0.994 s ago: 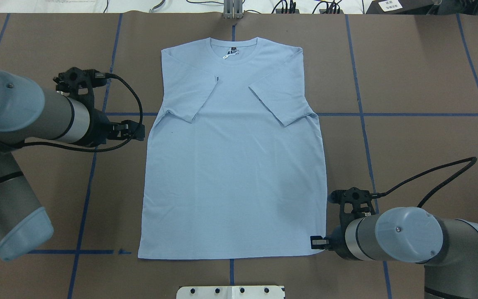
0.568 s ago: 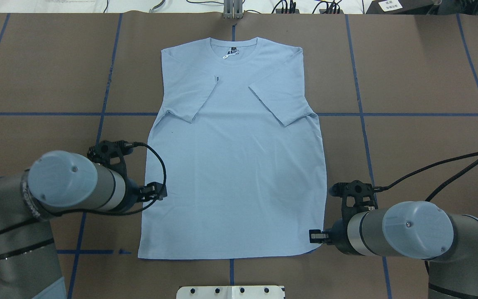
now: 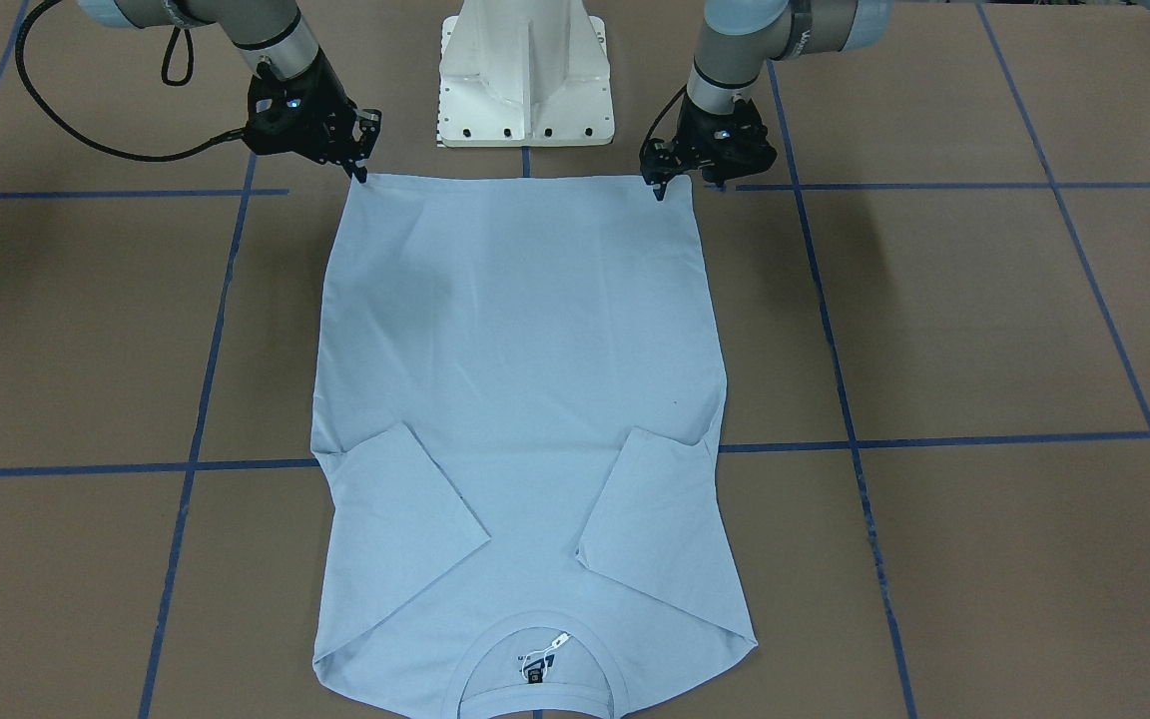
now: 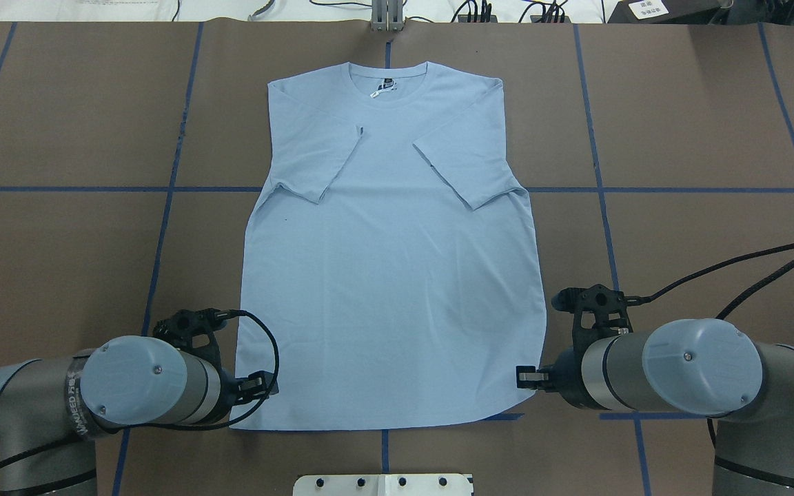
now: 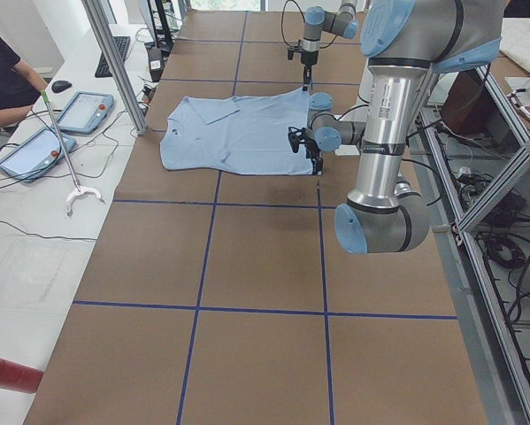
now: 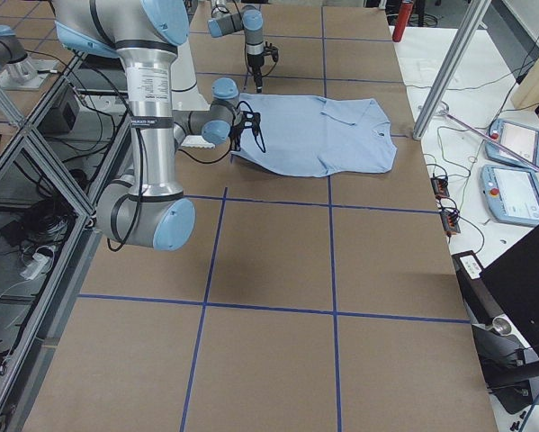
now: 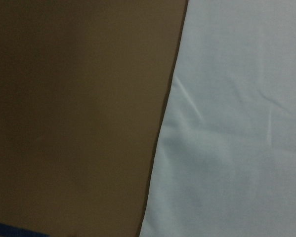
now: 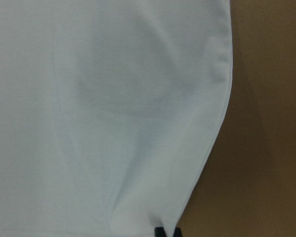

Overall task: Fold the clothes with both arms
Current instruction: 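Move the left gripper to the other hem corner nearest the robot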

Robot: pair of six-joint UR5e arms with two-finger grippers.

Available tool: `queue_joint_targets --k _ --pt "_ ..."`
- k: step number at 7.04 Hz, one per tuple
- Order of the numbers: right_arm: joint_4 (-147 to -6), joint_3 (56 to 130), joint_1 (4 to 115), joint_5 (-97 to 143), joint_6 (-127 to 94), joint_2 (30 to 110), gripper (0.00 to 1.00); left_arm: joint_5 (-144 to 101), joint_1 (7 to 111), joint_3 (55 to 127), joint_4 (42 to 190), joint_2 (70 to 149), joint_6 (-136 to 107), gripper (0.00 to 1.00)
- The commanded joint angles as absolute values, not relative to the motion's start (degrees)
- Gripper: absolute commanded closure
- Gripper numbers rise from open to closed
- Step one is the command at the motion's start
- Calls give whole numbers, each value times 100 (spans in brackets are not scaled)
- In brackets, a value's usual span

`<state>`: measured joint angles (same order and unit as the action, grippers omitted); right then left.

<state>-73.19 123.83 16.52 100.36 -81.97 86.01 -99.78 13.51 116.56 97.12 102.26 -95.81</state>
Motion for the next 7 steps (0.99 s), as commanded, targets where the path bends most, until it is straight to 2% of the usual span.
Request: queue_joint_targets --k 1,5,6,7 --pt "-7313 12392 1714 10063 -8191 8596 100 -9976 1091 11576 9712 10213 -9773 9" --pt "-7321 12445 1723 10081 -8191 8596 100 -9879 1072 11505 9712 10222 -9756 16" --pt "-7313 12454 1723 10090 -8191 8596 100 -9879 1072 11470 9712 10222 -9747 19" --pt "-7313 12454 1723 10090 -8191 8587 100 -9879 1072 11470 9712 10222 -9764 28"
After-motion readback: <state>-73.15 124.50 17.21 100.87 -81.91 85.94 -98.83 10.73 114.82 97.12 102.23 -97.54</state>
